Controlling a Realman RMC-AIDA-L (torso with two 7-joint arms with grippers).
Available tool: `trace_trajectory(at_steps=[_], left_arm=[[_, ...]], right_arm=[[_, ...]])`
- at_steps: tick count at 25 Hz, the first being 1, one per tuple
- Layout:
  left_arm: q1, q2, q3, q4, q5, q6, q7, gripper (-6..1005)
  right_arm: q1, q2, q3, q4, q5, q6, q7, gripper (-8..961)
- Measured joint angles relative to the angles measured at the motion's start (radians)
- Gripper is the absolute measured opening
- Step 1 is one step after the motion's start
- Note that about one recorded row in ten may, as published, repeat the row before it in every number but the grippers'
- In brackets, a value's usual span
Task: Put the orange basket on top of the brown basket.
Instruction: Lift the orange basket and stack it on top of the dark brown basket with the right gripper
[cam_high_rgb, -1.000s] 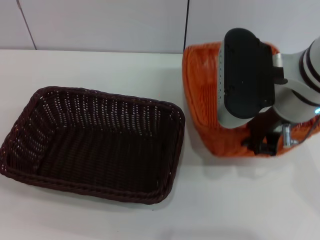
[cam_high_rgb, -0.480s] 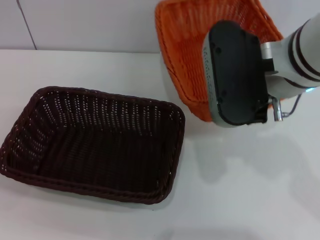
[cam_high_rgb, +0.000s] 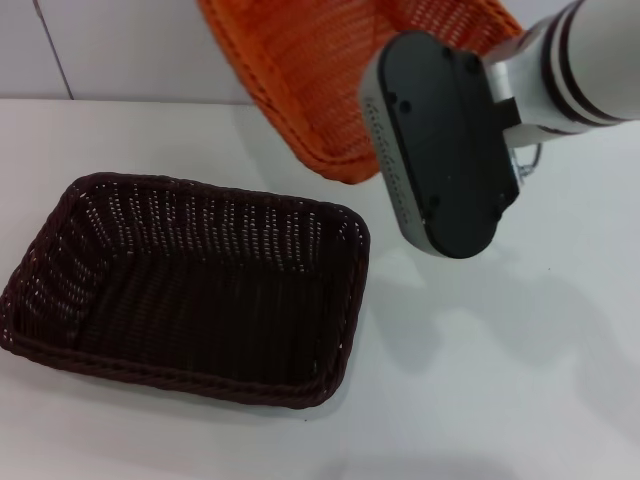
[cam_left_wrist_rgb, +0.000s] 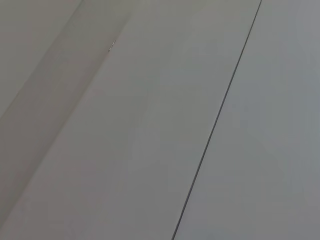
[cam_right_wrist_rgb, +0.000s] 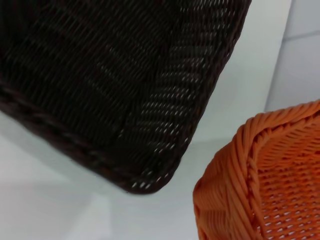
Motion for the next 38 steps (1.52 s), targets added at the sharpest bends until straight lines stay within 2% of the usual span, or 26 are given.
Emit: trace_trajectory(at_steps=[13,23,33,35,38], left_arm=[[0.011,-0.022,-0.002,0.007,-0.001,0.000,-0.002,752],[0.012,-0.022,-0.002,0.008,-0.004,-0.003,-0.003,753],[-0.011,-0.020,-0.002,0.008,-0.021,-0.030,0.004,753],[-0.013,-0.023,-0.002,0.008,-0.036,-0.042,0.005,752],[-0.017,-0.029,-0.002,0.014,-0.060,-0.058,0.006,752]], right_arm=[[0.033,0.000,-0.070,-0.022,0.259,-0.104,-0.101,116],[0.070,-0.008,-0.086,0.004,0.419,0.033,-0.108,116],[0.113,-0.020,-0.085,0.027,0.418,0.137,-0.222,126],[0.109,-0.022,-0.083,0.035,0.416,0.138,-0.261,130],[0.061,-0.018,-0.091,0.056,0.377,0.121,-0.366,136]])
